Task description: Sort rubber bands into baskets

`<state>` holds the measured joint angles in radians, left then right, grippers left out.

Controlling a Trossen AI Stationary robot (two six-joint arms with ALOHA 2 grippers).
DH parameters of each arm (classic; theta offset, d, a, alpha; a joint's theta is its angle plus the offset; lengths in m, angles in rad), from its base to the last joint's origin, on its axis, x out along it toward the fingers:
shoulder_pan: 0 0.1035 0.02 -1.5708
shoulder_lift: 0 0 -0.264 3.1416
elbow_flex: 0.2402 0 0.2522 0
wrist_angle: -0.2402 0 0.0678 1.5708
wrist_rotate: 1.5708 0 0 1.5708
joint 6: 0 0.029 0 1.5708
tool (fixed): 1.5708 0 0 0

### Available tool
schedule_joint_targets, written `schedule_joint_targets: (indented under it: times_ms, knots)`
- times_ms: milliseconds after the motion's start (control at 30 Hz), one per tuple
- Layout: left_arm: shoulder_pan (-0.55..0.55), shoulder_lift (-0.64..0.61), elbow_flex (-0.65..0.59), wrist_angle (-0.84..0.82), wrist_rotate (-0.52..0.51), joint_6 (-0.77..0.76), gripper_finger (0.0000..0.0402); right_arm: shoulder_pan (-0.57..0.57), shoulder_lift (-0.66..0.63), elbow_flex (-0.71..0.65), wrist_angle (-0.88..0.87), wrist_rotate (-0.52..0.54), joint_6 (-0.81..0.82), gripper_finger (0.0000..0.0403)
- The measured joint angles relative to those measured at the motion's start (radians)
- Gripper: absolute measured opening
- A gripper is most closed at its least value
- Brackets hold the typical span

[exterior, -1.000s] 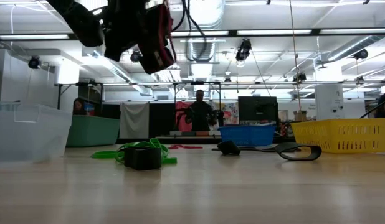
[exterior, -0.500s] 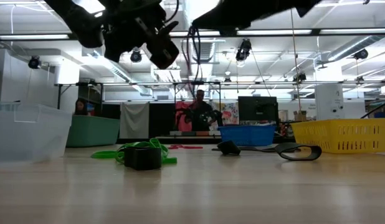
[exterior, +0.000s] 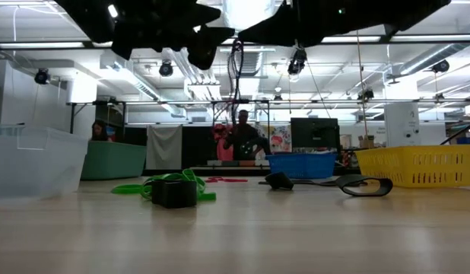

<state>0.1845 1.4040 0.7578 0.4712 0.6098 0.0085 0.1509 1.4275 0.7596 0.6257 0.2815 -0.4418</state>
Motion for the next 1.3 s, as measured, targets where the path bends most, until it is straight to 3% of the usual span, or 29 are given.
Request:
schedule_joint_targets:
  times_ms: [133, 467, 867, 1067, 1300]
  knots:
    - [-0.005, -0.015, 0.0, 0.003, -0.019, 0.001, 0.0183, 0.005, 0.001, 0.0, 0.023, 0.011, -0.02, 0.0009]
    - [-0.023, -0.017, 0.0, -0.061, -0.264, 0.032, 0.0173, 0.009, 0.001, 0.0, 0.075, 0.01, -0.049, 0.0009]
    - [-0.051, -0.018, 0.0, -0.062, -0.252, 0.071, 0.0156, 0.009, 0.001, 0.001, 0.09, 0.04, -0.049, 0.0009]
    - [-0.051, -0.067, -0.002, -0.094, -0.342, 0.095, 0.0156, 0.008, 0.001, 0.001, 0.089, 0.095, -0.044, 0.0009]
    - [-0.06, -0.065, -0.002, -0.068, -0.349, 0.093, 0.0156, 0.008, 0.001, 0.001, 0.089, 0.093, -0.047, 0.0009]
